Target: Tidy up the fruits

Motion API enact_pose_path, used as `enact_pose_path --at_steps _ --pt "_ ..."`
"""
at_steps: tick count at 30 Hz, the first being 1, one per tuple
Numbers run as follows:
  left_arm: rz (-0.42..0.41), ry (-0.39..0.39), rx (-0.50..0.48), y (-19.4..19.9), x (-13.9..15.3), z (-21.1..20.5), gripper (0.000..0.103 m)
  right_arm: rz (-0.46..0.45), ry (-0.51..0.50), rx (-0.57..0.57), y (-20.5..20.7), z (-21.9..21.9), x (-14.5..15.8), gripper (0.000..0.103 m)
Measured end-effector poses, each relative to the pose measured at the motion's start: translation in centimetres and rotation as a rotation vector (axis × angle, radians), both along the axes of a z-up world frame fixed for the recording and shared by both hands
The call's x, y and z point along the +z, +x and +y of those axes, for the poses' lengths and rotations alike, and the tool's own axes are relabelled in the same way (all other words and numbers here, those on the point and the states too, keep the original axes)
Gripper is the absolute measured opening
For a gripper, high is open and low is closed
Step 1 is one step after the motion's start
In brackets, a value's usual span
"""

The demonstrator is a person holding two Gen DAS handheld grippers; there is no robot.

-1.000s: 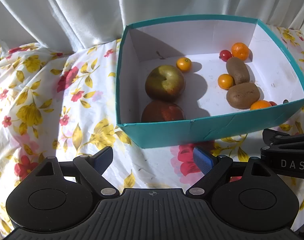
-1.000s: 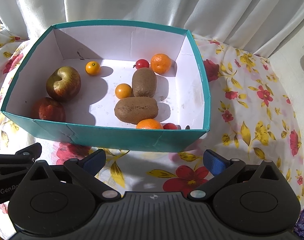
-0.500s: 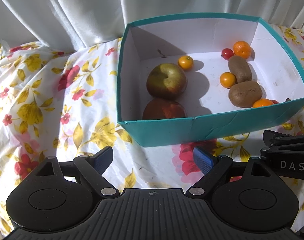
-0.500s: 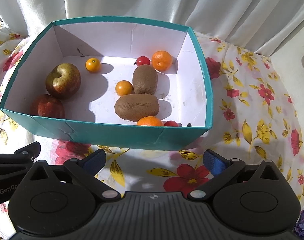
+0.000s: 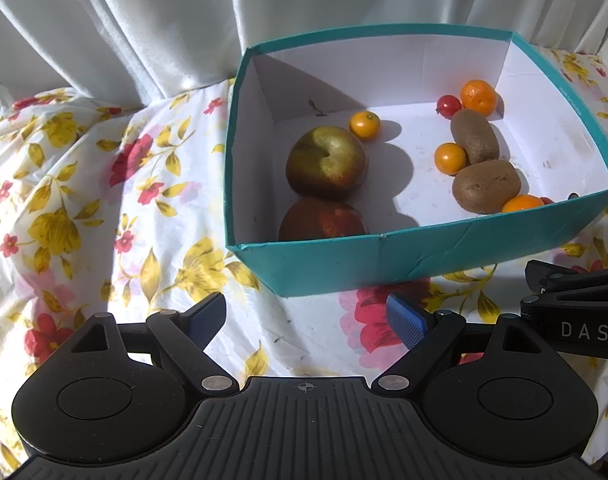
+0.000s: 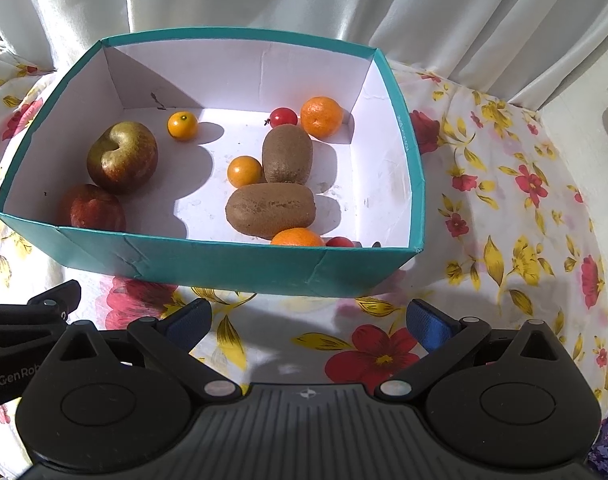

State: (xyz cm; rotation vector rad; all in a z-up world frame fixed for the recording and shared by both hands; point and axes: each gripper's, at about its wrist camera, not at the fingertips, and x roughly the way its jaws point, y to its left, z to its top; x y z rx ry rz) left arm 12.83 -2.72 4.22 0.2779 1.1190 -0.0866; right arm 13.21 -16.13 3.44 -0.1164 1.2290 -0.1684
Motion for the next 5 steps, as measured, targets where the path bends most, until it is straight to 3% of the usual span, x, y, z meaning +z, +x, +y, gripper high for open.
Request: enact_pose_path --at_steps 5 --pt "-0.014 0.005 -0.002 -0.20 0.04 -0.06 0.091 0.001 -0.001 0.001 0.02 0.03 -0.04 0.103"
